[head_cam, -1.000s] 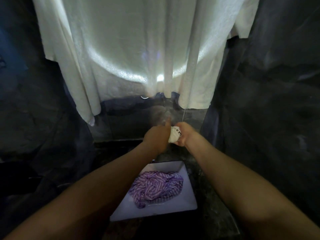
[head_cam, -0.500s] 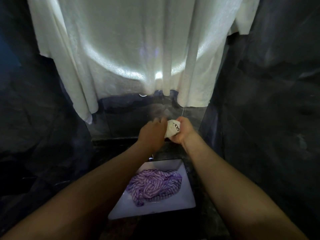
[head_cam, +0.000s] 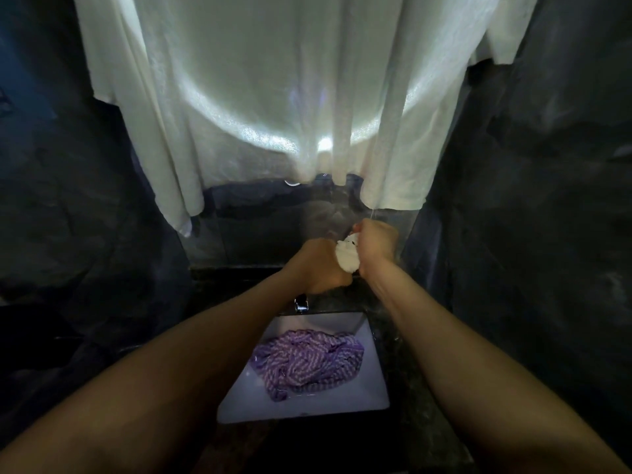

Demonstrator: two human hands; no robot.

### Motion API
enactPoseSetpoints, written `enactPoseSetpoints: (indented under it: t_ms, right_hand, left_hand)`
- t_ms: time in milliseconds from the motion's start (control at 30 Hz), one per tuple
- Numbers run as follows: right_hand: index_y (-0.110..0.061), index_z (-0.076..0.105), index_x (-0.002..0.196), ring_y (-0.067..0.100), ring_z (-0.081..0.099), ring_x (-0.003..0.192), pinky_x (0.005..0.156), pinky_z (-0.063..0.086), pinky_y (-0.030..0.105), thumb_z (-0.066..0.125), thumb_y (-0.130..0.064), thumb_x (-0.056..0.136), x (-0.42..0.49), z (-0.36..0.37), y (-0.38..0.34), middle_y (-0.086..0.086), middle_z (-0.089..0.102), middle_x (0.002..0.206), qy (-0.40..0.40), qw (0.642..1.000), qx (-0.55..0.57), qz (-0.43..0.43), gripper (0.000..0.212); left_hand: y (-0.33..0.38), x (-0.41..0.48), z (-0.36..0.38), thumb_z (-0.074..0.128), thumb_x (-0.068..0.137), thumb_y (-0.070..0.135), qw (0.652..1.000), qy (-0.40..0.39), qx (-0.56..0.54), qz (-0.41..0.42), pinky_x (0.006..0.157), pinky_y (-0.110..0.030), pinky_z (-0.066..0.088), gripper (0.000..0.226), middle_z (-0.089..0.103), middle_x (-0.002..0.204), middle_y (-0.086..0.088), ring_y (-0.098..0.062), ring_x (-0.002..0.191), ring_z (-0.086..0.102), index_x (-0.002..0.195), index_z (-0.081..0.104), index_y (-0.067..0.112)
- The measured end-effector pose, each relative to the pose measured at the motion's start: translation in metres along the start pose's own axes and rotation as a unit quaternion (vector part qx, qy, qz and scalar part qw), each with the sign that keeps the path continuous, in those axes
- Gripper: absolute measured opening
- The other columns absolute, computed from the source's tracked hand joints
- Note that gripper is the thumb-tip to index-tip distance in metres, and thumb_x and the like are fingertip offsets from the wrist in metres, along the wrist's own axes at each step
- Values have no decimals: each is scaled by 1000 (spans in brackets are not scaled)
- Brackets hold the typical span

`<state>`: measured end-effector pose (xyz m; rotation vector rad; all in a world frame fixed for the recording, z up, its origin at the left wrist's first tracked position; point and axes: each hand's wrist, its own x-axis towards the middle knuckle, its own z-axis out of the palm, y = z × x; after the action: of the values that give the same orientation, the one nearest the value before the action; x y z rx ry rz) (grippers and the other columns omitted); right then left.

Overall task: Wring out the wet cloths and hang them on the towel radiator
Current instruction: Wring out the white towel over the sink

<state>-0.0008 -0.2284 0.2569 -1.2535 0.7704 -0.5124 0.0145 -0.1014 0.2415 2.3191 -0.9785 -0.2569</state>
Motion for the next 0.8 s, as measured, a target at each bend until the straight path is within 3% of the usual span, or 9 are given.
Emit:
enactPoseSetpoints:
  t_ms: [133, 233, 333, 433, 567, 700, 800]
  right_hand:
    - [-8, 62, 59, 21, 57, 57, 54, 46, 30, 54, 3, 79, -4, -1, 0, 12, 61, 63, -37, 996, -52, -61, 24]
    - [-11, 62, 53, 20, 56, 54, 51, 44, 25, 54, 1, 79, -6, -2, -2, 5, 60, 55, -61, 987, -99, -108, 30]
    - [-1, 69, 60, 9, 54, 47, 47, 40, 19, 54, 1, 81, -7, -3, -1, 3, 61, 54, -78, 972, -157, -154, 26]
    - [-6, 68, 58, 5, 54, 45, 46, 41, 19, 54, 1, 82, -8, -4, 1, 3, 63, 55, -93, 964, -176, -177, 29]
    - [-15, 67, 54, 7, 57, 50, 48, 43, 19, 54, -1, 83, -6, -6, -1, -1, 64, 54, -114, 953, -194, -204, 35]
    - [-9, 70, 59, -1, 54, 47, 48, 42, 16, 53, 0, 83, -6, -7, -2, 0, 65, 56, -125, 939, -222, -231, 30]
    - [-2, 69, 59, 2, 56, 49, 50, 43, 20, 55, -1, 82, -7, -8, 0, 3, 67, 57, -149, 924, -247, -251, 27]
  left_hand:
    - [-4, -4, -1, 76, 60, 28, 995, -11, -89, -33, 71, -38, 58, 20, 72, 79, 2, -15, 75, 68, 76, 69, 17]
    - [3, -10, 1, 75, 59, 22, 990, -18, -132, -34, 65, -35, 53, 12, 69, 72, 3, -13, 67, 63, 66, 66, 19]
    - [4, -14, 7, 74, 53, 20, 984, -2, -174, -48, 56, -29, 44, 14, 63, 59, 7, -8, 56, 54, 53, 60, 20]
    - [4, -17, 6, 74, 52, 21, 983, -28, -171, -66, 58, -34, 48, 14, 68, 65, -4, -13, 59, 59, 61, 65, 15]
    - [5, -16, 2, 75, 52, 23, 987, -24, -148, -65, 64, -41, 55, 18, 71, 70, -6, -15, 63, 62, 65, 68, 13]
    - [6, -15, -3, 77, 61, 16, 988, -67, -129, -59, 65, -37, 52, 11, 72, 75, -10, -15, 67, 62, 67, 68, 13]
    - [7, -18, -7, 79, 60, 12, 983, -79, -146, -74, 64, -34, 50, 14, 69, 71, -4, -11, 66, 60, 71, 70, 9]
